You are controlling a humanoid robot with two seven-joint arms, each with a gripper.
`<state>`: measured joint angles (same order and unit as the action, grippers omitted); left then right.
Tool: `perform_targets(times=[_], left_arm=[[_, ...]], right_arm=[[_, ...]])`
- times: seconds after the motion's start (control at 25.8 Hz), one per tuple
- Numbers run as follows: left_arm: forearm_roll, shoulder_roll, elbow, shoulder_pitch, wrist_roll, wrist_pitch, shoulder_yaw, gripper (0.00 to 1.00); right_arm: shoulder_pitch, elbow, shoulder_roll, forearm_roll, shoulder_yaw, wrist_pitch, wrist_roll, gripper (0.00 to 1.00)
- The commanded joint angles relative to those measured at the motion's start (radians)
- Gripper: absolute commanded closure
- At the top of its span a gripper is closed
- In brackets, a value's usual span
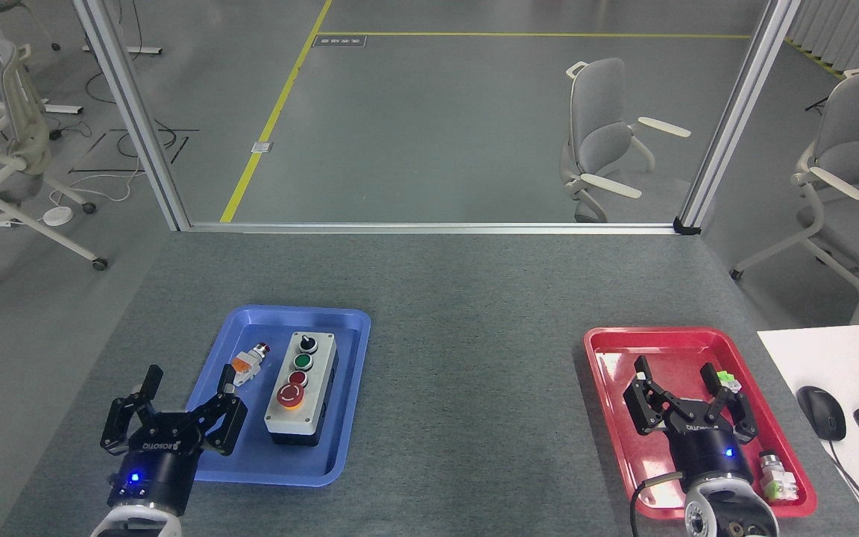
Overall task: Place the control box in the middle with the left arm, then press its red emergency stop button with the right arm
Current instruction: 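Move the left gripper toward the grey control box in the blue tray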
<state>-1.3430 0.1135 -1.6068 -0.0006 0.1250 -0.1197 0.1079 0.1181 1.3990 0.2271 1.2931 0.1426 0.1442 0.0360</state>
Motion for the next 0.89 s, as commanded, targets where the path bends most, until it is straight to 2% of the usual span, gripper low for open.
perform_targets(times=[0.0,0.08,0.19,0.31,0.47,0.7,0.85], left_arm=[[-0.004,-0.037,-0.073,0.071,0.018,-0.006,-0.011,0.01],[-0.016,-0.074,-0.078,0.088,0.021,-0.005,-0.036,0.01],[-0.051,-0.091,-0.062,0.088,0.019,0.015,-0.082,0.02],[-0.148,-0.112,-0.022,0.082,0.016,0.086,-0.139,0.02],[-0.219,-0.144,0.082,0.057,0.011,0.155,-0.198,0.02],[-0.234,-0.169,0.323,-0.064,0.008,0.230,-0.208,0.02],[-0.232,-0.169,0.364,-0.082,0.008,0.232,-0.208,0.02]], right_arm=[[0.000,0.000,-0.002,0.000,0.000,0.000,0.002,0.01],[0.002,0.000,-0.002,0.000,0.000,0.000,0.002,0.01],[0.002,0.000,-0.003,0.000,0.000,0.000,0.002,0.01],[0.002,0.000,-0.003,0.000,0.000,0.000,0.002,0.01],[0.002,0.000,-0.003,0.000,0.000,-0.002,0.002,0.01],[0.003,0.000,-0.011,0.000,0.000,-0.003,0.002,0.01],[0.003,0.000,-0.011,0.000,0.002,-0.003,0.002,0.01]])
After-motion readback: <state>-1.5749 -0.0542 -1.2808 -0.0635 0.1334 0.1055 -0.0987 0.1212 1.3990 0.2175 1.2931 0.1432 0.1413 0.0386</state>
